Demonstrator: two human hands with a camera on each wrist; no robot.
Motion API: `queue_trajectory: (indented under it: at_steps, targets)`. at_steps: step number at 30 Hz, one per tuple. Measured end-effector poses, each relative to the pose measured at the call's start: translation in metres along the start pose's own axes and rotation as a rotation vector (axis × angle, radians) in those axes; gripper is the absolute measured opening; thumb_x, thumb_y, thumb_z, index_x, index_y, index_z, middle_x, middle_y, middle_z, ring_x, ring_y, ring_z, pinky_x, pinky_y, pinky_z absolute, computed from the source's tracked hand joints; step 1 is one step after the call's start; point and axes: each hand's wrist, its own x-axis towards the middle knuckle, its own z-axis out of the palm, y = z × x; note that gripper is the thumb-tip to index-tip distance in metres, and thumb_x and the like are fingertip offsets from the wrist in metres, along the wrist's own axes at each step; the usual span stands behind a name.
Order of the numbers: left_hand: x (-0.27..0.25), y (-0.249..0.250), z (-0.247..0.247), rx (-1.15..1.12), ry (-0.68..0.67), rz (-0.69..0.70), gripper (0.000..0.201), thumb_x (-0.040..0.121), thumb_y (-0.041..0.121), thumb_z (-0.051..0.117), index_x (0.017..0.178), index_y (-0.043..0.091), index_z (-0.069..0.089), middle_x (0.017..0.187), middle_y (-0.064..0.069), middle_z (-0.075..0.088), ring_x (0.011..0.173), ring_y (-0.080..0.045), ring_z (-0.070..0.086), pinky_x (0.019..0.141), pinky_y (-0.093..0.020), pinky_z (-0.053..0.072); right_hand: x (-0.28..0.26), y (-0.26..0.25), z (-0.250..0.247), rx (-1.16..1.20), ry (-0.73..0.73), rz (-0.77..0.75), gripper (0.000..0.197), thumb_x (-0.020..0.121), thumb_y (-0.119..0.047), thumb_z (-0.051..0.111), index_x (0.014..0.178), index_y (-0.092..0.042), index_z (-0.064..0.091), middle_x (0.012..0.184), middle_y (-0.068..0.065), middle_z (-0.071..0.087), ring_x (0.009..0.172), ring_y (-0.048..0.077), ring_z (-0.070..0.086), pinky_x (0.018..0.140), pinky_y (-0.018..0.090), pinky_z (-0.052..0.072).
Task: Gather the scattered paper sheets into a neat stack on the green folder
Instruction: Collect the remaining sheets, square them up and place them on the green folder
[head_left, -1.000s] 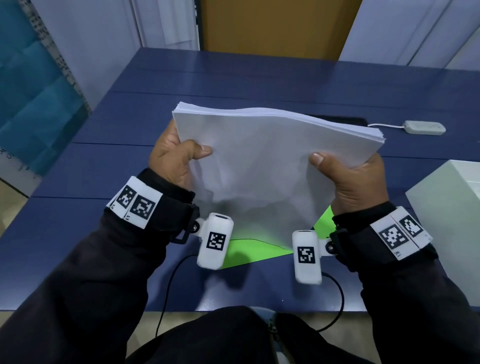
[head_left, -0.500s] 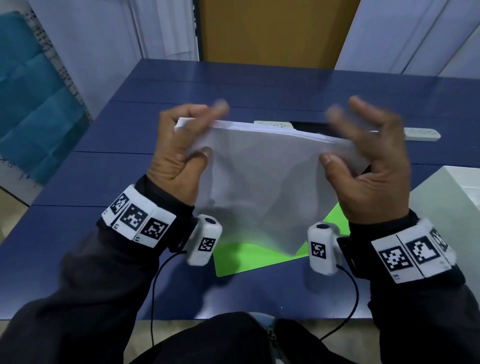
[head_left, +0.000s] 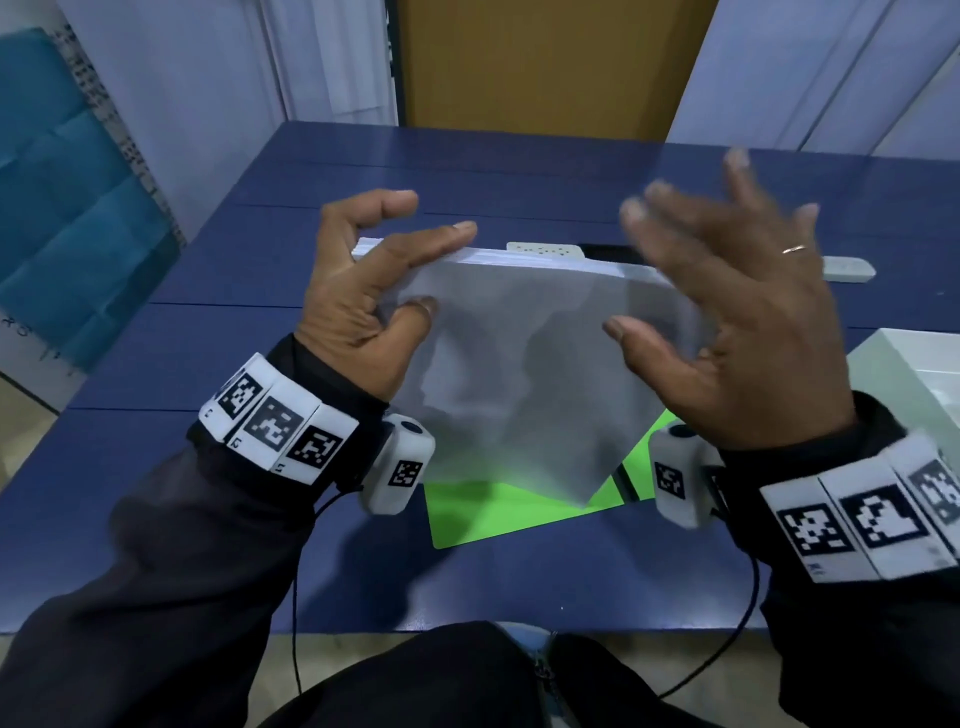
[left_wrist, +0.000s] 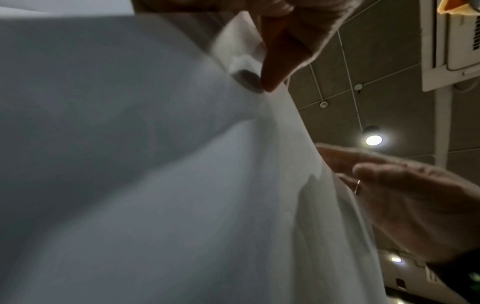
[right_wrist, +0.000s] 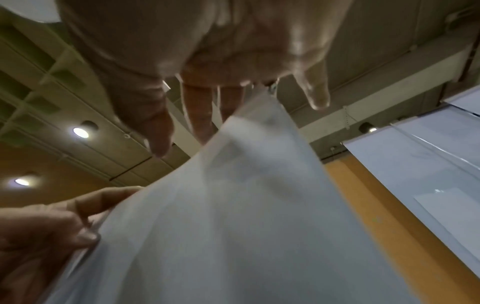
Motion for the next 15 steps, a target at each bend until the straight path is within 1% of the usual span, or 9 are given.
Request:
queue_trajectory:
  at_steps: [3,5,7,9,10,11,13,14,15]
  targets:
    - [0.001,-0.001,-0.001,-0.016,-0.01,-0.018,0.057,0.071,-0.009,0.054,0.116,0.026,0.057,0.117,0.006,0.037,0.116,0.008,0.038,0.095,-0.005,0.033,0.003,-0.008,-0.005,-0.058,-0.126,-0.045,0.065,0.078,-0.05,0.052,0.136,-0.022,0.048,0.137,0.0,0.053,0.136,0.027,0.038,0.1,0.07,0.022]
    - [0.002,-0.001,-0.002,-0.048,-0.029,-0.013,0.061,0.07,-0.01,0.053,0.121,0.024,0.053,0.115,0.003,0.04,0.116,0.003,0.041,0.097,-0.01,0.036,0.003,-0.013,-0.004,-0.083,-0.14,-0.052,0.069,0.078,-0.05,0.052,0.139,-0.021,0.043,0.143,0.001,0.047,0.139,0.027,0.033,0.102,0.069,0.022]
    - [0.002,-0.001,-0.003,-0.103,-0.055,-0.037,0.073,0.069,-0.008,0.051,0.135,0.021,0.037,0.115,-0.003,0.043,0.113,-0.002,0.044,0.096,-0.018,0.043,0.005,-0.021,-0.003,-0.12,-0.199,-0.049,0.074,0.078,-0.052,0.049,0.143,-0.018,0.037,0.148,0.001,0.04,0.142,0.026,0.026,0.102,0.072,0.019]
    - [0.001,-0.002,-0.003,-0.193,-0.055,-0.107,0.085,0.07,-0.008,0.051,0.143,0.017,0.015,0.112,-0.005,0.046,0.104,0.004,0.047,0.085,-0.011,0.045,0.005,-0.029,-0.001,-0.18,-0.266,-0.069,0.076,0.078,-0.053,0.045,0.144,-0.017,0.035,0.149,0.0,0.039,0.142,0.025,0.026,0.101,0.075,0.019]
    - [0.001,-0.005,-0.001,-0.235,-0.044,-0.135,0.088,0.071,-0.007,0.051,0.145,0.014,0.008,0.112,-0.006,0.049,0.101,0.005,0.05,0.083,-0.009,0.045,0.005,-0.032,0.0,-0.19,-0.28,-0.068,0.077,0.078,-0.053,0.045,0.145,-0.016,0.034,0.15,0.0,0.037,0.142,0.024,0.026,0.101,0.075,0.018]
    - [0.0,-0.008,0.001,-0.285,-0.034,-0.163,0.09,0.071,-0.006,0.052,0.146,0.013,0.005,0.116,-0.009,0.05,0.103,-0.001,0.053,0.087,-0.012,0.045,0.006,-0.035,0.001,-0.188,-0.28,-0.071,0.077,0.078,-0.053,0.045,0.144,-0.015,0.034,0.15,0.0,0.037,0.142,0.023,0.028,0.101,0.075,0.017]
    - [-0.003,-0.014,0.005,-0.367,-0.035,-0.218,0.087,0.071,0.004,0.056,0.144,0.018,0.01,0.138,-0.01,0.042,0.119,-0.023,0.051,0.102,-0.031,0.043,0.008,-0.038,0.003,-0.188,-0.223,-0.082,0.075,0.077,-0.054,0.046,0.141,-0.015,0.04,0.147,0.0,0.042,0.139,0.023,0.035,0.099,0.078,0.017]
    - [-0.004,-0.016,0.006,-0.393,-0.032,-0.246,0.084,0.07,0.011,0.057,0.142,0.023,0.016,0.144,-0.003,0.038,0.125,-0.027,0.047,0.106,-0.037,0.04,0.007,-0.035,0.002,-0.197,-0.155,-0.06,0.076,0.077,-0.054,0.048,0.141,-0.015,0.041,0.147,-0.001,0.041,0.138,0.023,0.035,0.099,0.078,0.015]
    - [-0.005,-0.018,0.007,-0.432,-0.025,-0.285,0.08,0.068,0.016,0.057,0.139,0.025,0.021,0.142,0.005,0.039,0.124,-0.021,0.049,0.104,-0.036,0.042,0.005,-0.026,0.001,-0.191,-0.074,-0.012,0.08,0.075,-0.055,0.051,0.143,-0.015,0.037,0.149,-0.003,0.036,0.14,0.022,0.032,0.101,0.076,0.013]
